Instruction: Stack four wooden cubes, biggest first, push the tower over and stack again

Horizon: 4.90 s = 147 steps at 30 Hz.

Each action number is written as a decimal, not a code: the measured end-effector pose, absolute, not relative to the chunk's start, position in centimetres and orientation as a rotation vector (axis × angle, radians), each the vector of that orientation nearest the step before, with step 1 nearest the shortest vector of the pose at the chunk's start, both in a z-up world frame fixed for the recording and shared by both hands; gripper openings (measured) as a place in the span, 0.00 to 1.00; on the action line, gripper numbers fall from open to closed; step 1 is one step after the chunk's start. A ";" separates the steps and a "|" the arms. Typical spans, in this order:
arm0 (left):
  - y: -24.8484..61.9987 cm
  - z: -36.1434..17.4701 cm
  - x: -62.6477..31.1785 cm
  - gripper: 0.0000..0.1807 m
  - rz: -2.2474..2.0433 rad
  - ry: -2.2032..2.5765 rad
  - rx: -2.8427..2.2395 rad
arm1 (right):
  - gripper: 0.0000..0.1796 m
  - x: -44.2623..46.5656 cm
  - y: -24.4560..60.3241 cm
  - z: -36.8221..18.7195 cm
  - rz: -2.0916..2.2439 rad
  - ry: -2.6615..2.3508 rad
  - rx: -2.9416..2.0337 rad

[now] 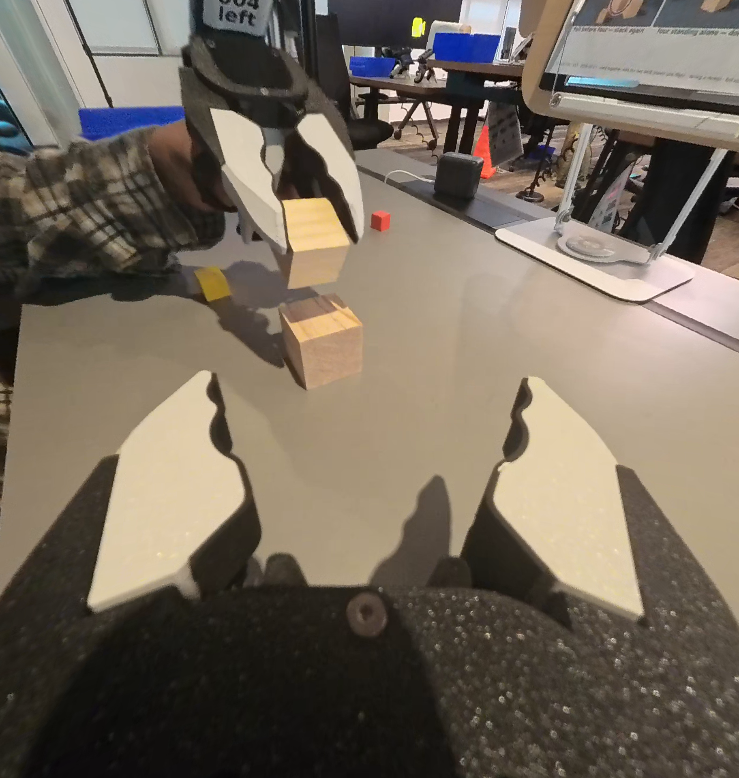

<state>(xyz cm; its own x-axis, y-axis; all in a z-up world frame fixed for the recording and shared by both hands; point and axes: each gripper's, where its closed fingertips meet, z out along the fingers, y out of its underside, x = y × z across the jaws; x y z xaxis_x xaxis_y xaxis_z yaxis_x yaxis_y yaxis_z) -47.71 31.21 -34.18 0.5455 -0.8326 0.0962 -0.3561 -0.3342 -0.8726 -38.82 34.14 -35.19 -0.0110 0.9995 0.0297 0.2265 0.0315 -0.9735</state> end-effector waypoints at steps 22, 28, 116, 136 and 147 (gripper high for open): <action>31.6 -34.8 -46.1 0.25 -0.800 0.894 -1.706 | 0.69 -39.0 34.0 -35.4 1.100 -1.403 -1.348; 31.8 -35.1 -46.5 0.25 -0.774 0.881 -1.683 | 0.68 -38.9 34.0 -35.3 1.105 -1.400 -1.345; 17.7 -39.0 -59.6 0.39 -0.330 0.860 -2.039 | 0.70 -39.9 32.9 -35.1 1.136 -1.426 -1.315; 17.6 -44.8 -59.4 0.16 -0.434 0.993 -2.213 | 0.70 -39.5 33.0 -35.1 1.137 -1.414 -1.317; 24.4 -33.2 -56.2 0.16 -0.503 0.854 -1.929 | 0.68 -39.6 32.7 -35.0 1.136 -1.424 -1.310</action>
